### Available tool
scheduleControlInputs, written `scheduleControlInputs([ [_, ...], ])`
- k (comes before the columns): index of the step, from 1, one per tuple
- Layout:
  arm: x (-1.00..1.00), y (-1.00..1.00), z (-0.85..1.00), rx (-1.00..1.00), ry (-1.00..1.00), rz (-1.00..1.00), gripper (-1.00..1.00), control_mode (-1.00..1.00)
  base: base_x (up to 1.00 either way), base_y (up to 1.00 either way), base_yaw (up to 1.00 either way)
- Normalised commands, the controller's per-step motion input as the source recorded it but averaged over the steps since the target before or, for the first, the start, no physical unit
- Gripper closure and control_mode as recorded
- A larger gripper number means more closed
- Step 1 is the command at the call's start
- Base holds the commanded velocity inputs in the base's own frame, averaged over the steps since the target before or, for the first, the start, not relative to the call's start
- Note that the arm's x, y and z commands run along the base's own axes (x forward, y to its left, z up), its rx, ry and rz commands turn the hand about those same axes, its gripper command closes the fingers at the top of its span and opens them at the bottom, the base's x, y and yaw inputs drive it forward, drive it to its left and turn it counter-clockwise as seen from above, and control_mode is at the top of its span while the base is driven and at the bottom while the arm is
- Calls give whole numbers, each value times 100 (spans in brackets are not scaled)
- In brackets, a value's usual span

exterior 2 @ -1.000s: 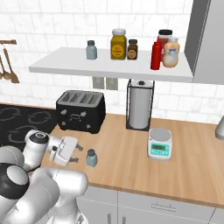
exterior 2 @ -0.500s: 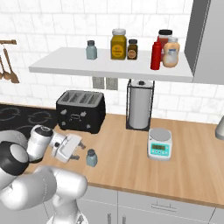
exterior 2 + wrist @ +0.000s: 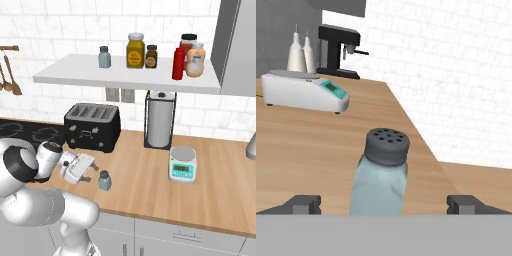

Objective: Put the shaker and condiment bottle from the counter next to their counterparts in the cabinet.

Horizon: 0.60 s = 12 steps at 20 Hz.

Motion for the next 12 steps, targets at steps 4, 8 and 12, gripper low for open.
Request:
scheduleControlInputs([
  [4,1,-14,-14,3,0,0,-100,-100,0,0,0],
  [8,0,-13,-9,5,0,0,-100,-100,0,0,0],
  [12,0,-13,-6,6,0,0,-100,-100,0,0,0],
])
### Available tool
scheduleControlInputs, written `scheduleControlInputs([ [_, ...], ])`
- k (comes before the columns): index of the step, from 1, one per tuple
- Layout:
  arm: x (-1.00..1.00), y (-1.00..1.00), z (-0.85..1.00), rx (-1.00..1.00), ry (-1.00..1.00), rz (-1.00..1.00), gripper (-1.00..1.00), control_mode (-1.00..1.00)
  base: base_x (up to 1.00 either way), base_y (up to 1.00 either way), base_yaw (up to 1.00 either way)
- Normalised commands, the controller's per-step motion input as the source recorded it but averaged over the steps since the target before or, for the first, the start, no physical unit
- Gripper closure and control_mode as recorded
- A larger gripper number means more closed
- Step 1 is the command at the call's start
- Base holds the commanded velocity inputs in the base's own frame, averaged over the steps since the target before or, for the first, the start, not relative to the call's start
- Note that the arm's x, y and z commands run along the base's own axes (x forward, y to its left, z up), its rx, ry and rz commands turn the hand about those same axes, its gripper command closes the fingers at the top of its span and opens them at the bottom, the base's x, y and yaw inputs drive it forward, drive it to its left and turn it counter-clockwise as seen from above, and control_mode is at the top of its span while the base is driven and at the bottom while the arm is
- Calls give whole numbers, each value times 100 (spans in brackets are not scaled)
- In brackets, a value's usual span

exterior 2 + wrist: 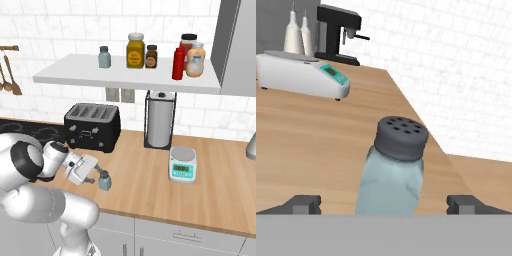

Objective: Put the shaker and condiment bottle from the counter next to their counterparts in the cabinet.

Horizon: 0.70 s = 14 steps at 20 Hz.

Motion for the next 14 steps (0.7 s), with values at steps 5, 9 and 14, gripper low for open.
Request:
scheduleControlInputs([
  [5,-1,-16,-8,8,0,0,-100,-100,0,0,0],
  [9,-15,-10,-7,6,0,-3,-100,-100,0,0,0],
  [14,-13,-10,-4,7,0,-6,-100,-100,0,0,0],
])
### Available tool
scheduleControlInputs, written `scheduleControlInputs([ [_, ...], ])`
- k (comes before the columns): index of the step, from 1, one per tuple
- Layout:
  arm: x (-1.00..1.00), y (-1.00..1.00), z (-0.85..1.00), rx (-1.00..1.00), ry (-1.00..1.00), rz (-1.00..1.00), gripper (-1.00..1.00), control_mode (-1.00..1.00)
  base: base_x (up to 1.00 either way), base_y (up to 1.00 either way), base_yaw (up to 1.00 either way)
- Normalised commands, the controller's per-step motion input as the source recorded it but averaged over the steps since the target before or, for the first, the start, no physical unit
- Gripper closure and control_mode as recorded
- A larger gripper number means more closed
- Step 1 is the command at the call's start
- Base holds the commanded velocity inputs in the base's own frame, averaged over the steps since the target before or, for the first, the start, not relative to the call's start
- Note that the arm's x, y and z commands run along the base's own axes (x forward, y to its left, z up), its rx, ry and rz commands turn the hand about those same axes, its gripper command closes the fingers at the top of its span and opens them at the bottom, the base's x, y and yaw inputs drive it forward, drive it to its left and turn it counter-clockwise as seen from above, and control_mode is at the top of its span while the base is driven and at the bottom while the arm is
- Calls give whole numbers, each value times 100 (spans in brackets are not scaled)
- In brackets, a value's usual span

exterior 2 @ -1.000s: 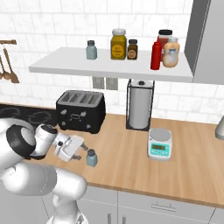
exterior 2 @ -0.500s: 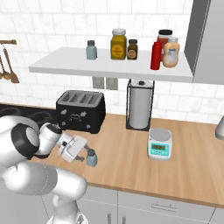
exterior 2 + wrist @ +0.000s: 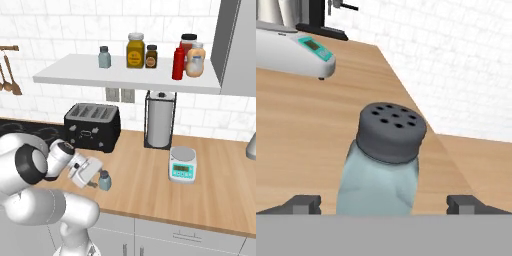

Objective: Put the shaker and condiment bottle from the counter next to their counterparts in the cabinet.

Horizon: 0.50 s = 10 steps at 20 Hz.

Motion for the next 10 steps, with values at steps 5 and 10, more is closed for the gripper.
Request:
scheduleControlInputs([
  [5,11,-24,-1,8,0,-7,-100,-100,0,0,0],
  [10,10,-3,-6,0,2,-2,100,-100,0,0,0],
])
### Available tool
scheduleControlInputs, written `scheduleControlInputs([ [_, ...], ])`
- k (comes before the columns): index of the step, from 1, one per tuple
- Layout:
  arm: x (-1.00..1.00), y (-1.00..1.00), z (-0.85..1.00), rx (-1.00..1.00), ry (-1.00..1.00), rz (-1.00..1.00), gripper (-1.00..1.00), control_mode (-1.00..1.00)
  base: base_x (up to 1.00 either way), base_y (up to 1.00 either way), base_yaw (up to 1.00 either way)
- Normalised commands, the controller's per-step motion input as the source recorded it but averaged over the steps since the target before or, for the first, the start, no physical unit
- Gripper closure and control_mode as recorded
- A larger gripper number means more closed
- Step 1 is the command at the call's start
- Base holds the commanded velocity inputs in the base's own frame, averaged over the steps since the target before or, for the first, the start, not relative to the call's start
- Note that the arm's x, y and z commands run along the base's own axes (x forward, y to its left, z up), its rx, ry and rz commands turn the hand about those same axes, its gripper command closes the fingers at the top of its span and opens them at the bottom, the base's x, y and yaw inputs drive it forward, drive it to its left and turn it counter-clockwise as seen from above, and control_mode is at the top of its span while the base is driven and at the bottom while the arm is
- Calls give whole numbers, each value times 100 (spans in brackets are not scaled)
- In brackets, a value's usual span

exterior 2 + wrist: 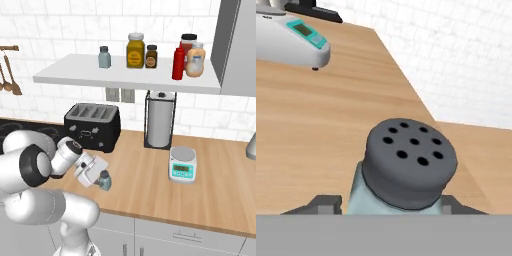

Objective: Put the shaker and condiment bottle from the counter next to their counterparts in the cabinet.

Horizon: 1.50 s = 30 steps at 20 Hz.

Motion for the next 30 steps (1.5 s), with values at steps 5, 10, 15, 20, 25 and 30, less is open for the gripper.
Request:
scheduleControlInputs([
  [5,0,0,12,0,-18,11,100,-100,0,0,0],
  [10,-17,0,66,0,-23,18,100,-100,0,0,0],
  [15,-32,0,86,1,-2,14,100,-100,0,0,0],
  [20,-37,0,77,2,7,6,100,-100,0,0,0],
  [25,-40,0,99,0,-3,4,100,-100,0,0,0],
  [30,-40,1,98,-4,-5,15,100,-100,0,0,0],
])
